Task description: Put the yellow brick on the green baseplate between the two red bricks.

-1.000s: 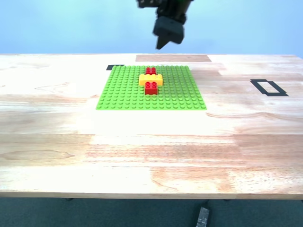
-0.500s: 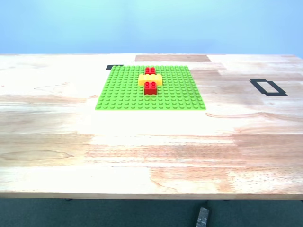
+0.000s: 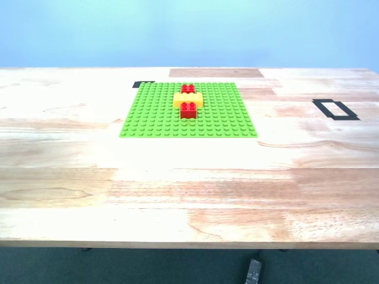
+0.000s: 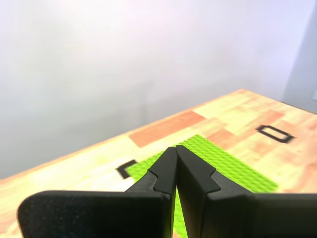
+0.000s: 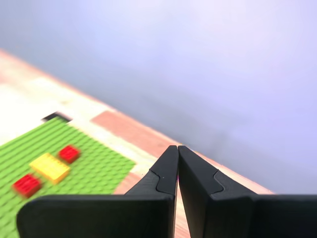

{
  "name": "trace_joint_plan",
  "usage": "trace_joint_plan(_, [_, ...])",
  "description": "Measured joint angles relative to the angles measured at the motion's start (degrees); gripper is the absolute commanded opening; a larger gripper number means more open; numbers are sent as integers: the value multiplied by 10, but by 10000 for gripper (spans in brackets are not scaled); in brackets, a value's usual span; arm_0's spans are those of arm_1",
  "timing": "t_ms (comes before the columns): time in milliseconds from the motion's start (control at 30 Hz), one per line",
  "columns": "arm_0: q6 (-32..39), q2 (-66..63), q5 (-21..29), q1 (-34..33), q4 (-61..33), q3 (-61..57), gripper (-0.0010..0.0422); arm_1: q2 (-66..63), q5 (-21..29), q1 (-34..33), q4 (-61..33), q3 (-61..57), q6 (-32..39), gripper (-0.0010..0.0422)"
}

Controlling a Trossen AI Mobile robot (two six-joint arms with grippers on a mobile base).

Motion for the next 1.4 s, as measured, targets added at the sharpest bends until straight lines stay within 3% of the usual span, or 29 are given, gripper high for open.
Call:
trace_joint_plan(133, [-8, -54, -66, 0, 21, -33, 0, -88, 33, 0, 27, -75, 40, 0])
trace_joint_plan(333, [-38, -132, -78, 0, 50, -94, 0, -206, 71, 0, 57, -176, 97, 0])
trace_joint_plan(533, [-87, -197, -133, 0, 58, -146, 0, -319, 94, 0, 62, -244, 129, -1])
trace_joint_plan(1400, [-80, -196, -131, 0, 104, -239, 0, -330, 103, -4, 109, -338, 76, -1])
